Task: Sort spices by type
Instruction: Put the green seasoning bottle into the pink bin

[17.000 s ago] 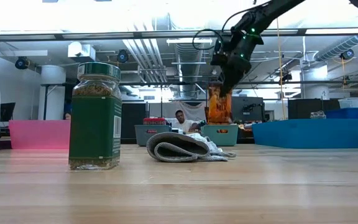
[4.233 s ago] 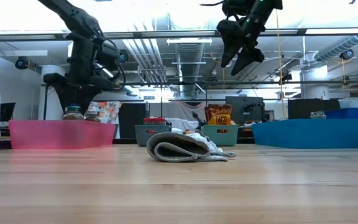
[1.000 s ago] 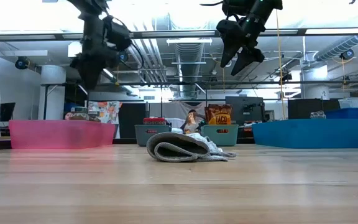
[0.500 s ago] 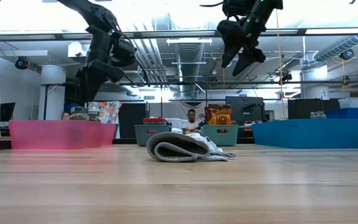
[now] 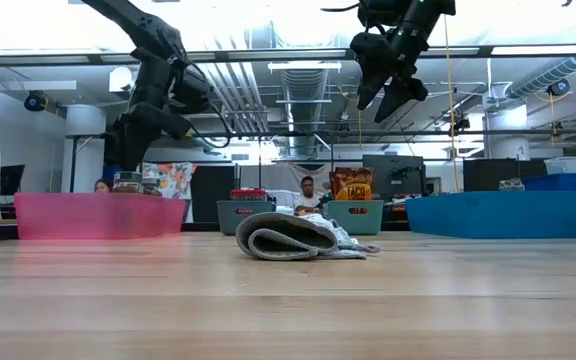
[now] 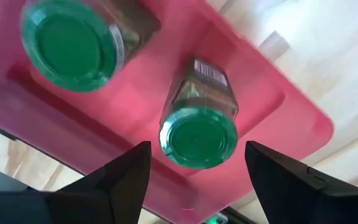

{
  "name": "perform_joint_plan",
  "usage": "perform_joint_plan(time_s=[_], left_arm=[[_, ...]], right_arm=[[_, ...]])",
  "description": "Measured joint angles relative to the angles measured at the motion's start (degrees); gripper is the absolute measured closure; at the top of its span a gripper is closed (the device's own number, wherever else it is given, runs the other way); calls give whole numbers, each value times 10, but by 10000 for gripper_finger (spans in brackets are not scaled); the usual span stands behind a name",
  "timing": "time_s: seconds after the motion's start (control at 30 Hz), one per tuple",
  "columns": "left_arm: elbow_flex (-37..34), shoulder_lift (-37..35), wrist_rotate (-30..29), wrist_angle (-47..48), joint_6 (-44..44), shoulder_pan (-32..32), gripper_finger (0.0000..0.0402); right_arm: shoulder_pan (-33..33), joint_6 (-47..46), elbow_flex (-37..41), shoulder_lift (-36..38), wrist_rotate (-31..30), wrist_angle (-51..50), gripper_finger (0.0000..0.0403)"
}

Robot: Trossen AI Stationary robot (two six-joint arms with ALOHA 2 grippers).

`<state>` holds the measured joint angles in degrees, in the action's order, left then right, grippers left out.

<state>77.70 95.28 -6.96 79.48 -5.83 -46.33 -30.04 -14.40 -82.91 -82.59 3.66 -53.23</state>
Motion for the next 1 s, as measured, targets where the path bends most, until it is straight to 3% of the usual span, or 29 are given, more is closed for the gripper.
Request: perform_joint_plan(time_s=[0.33, 0.73, 0.87, 1.0], left_arm=[[-40, -6, 0, -35, -5, 0, 160], [-35, -6, 4, -31, 69, 0, 216], [-35, -6, 10, -30, 74, -1, 207], [-35, -2, 22, -14, 154, -2, 195]], right_arm=[[0, 8, 0, 0, 0, 0, 130], [0, 8, 0, 0, 0, 0, 140], [0, 10, 0, 0, 0, 0, 132], [0, 10, 0, 0, 0, 0, 128]])
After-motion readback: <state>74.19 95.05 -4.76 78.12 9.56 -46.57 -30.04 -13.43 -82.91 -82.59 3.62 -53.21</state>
